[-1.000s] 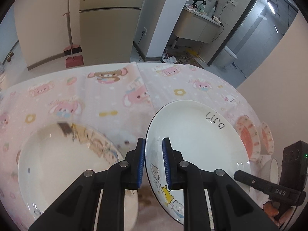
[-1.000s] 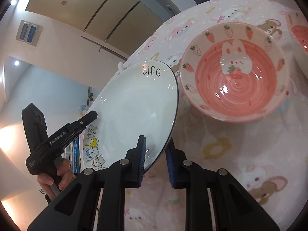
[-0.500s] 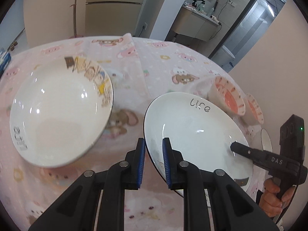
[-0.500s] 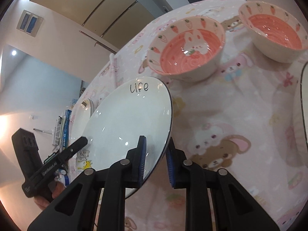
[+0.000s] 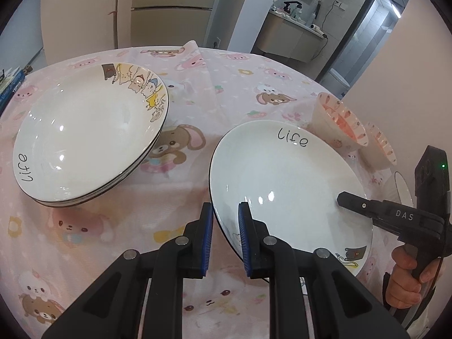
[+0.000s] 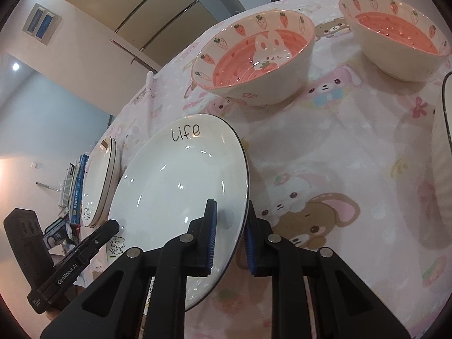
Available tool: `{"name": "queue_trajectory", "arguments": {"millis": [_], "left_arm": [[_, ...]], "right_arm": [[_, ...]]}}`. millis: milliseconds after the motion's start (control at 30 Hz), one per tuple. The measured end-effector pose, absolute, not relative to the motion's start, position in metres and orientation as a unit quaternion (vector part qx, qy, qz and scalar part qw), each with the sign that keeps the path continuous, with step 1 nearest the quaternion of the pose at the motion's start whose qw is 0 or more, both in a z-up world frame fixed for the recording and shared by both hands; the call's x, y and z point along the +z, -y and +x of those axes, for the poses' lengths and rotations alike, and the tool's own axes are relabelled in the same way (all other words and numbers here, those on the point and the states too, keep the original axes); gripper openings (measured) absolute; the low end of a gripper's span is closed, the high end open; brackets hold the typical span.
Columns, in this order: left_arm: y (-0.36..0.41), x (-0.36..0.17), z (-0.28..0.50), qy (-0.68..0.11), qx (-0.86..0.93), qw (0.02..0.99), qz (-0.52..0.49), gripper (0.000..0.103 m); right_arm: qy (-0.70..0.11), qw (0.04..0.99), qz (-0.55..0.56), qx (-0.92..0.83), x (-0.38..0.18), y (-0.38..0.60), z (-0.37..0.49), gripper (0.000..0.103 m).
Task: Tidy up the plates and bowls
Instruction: 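Carry the 'Life' plate with both grippers over the white plate stack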
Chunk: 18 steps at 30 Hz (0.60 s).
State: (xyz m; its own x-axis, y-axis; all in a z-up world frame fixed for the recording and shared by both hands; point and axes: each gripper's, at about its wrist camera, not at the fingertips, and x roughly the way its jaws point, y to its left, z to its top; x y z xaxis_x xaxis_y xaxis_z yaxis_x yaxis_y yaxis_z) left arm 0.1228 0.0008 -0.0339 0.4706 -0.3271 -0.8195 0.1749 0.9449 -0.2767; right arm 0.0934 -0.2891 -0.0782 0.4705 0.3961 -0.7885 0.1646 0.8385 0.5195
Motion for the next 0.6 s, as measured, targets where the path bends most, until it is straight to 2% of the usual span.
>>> {"name": "queue_trajectory", "arguments": {"millis": [533,600], "left_arm": [[-0.003,-0.047,0.111,-0.453,-0.142,0.876,-0.087,0.019],[-0.001,-0.048,0.109,-0.449,-0.143,0.878,-0.080,0.023]], "right_arm": [[-0.494,0.836,0.217,0.097,-0.083,0.279,0.093,0.021],[-0.490,0.841,0.207,0.096,-0.083,0.277,0.094,0.021]]}}
